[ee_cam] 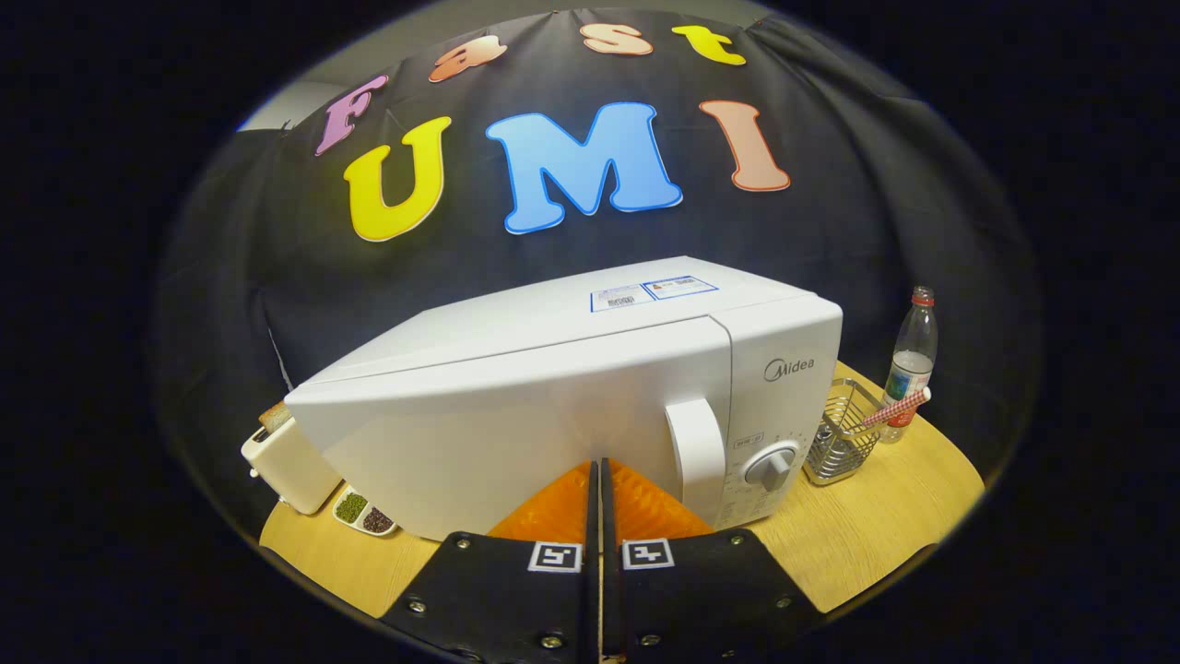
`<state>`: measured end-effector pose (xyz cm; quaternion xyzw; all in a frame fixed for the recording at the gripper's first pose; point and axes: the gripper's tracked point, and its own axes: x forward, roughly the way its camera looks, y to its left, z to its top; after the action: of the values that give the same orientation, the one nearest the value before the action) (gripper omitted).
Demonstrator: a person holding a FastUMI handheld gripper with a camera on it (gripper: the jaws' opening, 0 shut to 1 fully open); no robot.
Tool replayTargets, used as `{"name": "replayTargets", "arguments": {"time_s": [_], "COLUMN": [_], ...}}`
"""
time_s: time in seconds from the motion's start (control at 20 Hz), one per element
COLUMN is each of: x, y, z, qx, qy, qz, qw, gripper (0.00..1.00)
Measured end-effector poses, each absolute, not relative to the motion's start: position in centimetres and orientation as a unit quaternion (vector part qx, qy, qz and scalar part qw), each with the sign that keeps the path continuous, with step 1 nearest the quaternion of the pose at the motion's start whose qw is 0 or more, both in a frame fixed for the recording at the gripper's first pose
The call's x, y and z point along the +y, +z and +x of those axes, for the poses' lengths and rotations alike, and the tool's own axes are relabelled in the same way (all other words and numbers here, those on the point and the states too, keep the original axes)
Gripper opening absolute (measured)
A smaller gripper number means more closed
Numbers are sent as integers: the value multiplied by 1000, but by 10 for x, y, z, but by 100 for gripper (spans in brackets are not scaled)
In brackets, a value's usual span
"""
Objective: Open the microwave, put the food inside, and close the microwave door.
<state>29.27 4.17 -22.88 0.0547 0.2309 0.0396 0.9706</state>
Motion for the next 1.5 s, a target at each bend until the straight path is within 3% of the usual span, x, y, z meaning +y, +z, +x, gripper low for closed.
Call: {"name": "replayTargets", "arguments": {"time_s": [0.55, 1.15, 1.2, 1.25, 1.3, 1.45, 1.5], "x": [52, 60, 62, 64, 64, 68, 69], "y": [-124, -76, -75, -75, -76, -72, -69], "z": [191, 54, 44, 34, 27, 10, 8], "qx": [146, 93, 90, 87, 86, 76, 74], "qy": [54, 46, 49, 50, 53, 58, 60], "qz": [31, 1, -5, -13, -21, -24, -20], "qw": [987, 995, 995, 995, 995, 995, 995], "gripper": [2, 4, 10, 23, 50, 91, 95]}}
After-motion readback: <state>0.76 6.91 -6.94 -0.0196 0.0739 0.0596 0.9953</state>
